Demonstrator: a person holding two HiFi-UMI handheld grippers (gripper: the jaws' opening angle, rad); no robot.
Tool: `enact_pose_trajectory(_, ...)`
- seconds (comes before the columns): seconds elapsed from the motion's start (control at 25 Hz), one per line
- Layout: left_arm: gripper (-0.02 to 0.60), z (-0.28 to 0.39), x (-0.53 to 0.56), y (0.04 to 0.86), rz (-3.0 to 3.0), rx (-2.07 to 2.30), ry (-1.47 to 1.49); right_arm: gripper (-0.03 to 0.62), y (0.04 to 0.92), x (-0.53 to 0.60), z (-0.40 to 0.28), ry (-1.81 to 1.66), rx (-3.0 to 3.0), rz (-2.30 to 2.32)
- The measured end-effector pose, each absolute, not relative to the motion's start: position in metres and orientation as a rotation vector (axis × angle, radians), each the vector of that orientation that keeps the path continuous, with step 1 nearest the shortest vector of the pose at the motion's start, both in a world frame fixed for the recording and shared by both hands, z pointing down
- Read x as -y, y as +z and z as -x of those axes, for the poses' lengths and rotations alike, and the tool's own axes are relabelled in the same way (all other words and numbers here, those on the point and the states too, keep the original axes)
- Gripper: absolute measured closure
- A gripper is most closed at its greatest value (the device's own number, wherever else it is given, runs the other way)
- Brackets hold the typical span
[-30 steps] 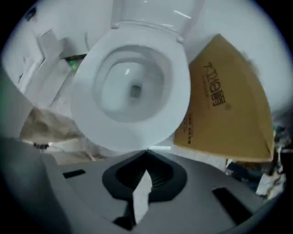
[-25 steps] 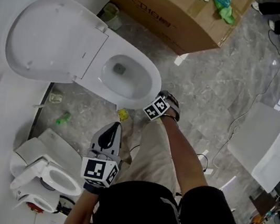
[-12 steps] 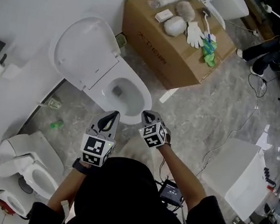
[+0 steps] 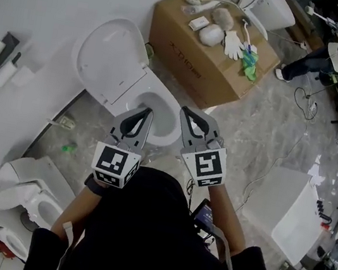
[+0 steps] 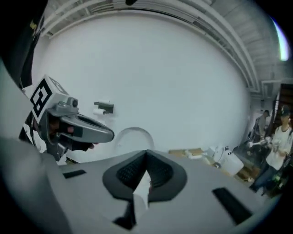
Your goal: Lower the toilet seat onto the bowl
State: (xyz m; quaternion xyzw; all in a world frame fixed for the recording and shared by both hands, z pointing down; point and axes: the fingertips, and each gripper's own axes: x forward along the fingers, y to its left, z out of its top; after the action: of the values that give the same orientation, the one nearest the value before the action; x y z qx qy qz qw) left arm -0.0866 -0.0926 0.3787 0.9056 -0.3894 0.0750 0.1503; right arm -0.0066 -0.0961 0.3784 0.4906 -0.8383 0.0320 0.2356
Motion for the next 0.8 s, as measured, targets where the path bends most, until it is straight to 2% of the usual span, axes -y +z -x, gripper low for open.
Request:
enact_pose_trajectory(0.12,0.569,0.084,0.091,0.347,-2.792,1.132,0.149,0.6,0.357,0.095,0.014,-0.002,2.31,-1.361)
enact_pose_trajectory(0.28,0.569,0.086,0.078,0.33,-3.067,1.209,0.219,0.6,0.351,0.09,0.026,-0.046,2.329,-1.312)
enact_pose_trajectory(0.4,0.569,0.101,0.073,0.334,-2.837,1.25,0.077,0.6,0.34,0.084,0.04,-0.11,2.358,-1.213)
enact_pose_trajectory(0.52,0.569,0.112,0.068,0.339,-2.778,1.277,0.112,0.6,0.318,0.074,0.046,-0.188,2.379,-1.117)
enact_pose_trajectory(0.8,0.569,0.115,0.059,0.343,-2.786,1.277,0.126,0.6,0.297,0.069,0.03,-0.222,2.376,-1.207)
